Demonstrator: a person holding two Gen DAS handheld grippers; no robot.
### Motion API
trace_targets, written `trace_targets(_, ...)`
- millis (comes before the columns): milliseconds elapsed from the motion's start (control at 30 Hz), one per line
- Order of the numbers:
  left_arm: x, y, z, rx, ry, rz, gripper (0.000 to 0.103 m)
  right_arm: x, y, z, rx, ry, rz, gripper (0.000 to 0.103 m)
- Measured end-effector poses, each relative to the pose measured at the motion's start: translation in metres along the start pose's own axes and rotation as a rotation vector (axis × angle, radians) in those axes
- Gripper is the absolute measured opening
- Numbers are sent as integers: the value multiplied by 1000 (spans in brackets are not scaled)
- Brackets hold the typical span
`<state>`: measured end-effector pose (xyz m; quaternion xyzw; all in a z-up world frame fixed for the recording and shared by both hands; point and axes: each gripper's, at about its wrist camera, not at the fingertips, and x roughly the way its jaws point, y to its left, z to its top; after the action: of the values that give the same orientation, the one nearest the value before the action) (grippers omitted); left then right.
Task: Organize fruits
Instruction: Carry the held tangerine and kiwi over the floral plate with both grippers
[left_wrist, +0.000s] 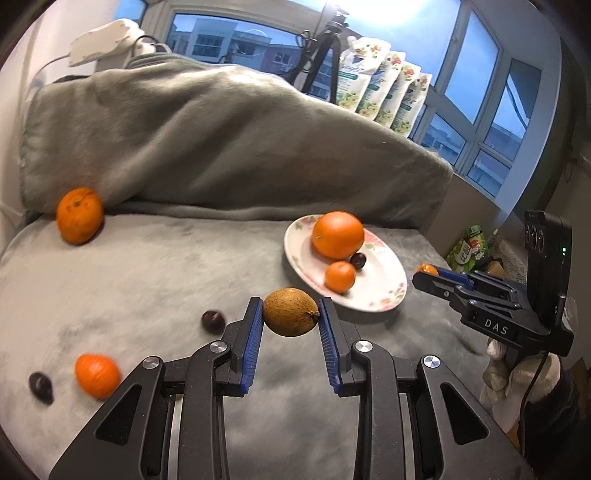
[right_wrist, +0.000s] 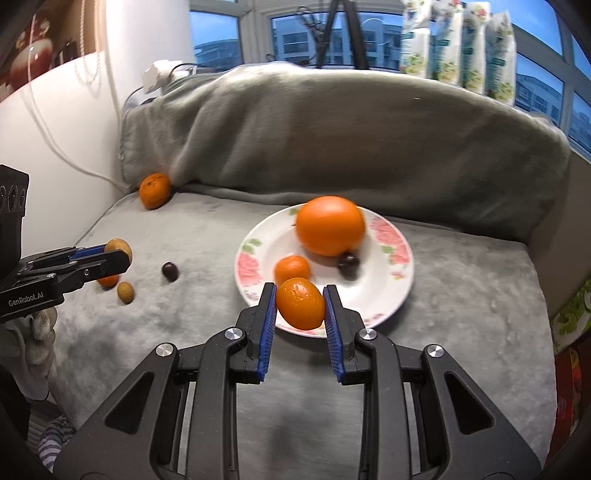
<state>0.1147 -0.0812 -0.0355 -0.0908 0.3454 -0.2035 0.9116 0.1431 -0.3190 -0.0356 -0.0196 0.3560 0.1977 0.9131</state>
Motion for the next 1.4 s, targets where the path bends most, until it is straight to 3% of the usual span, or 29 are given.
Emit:
trace_targets(400, 34, -21, 19, 32, 12, -38, 28, 2, -25, 0, 39, -6, -26, 26)
trace_targets(900, 85, -21, 31, 34, 69, -21, 28, 29, -45, -2, 52, 39, -28, 26)
trace_targets(1400, 100, -23, 37, 39, 84, -18, 29, 40, -38, -2, 18, 62, -3, 26)
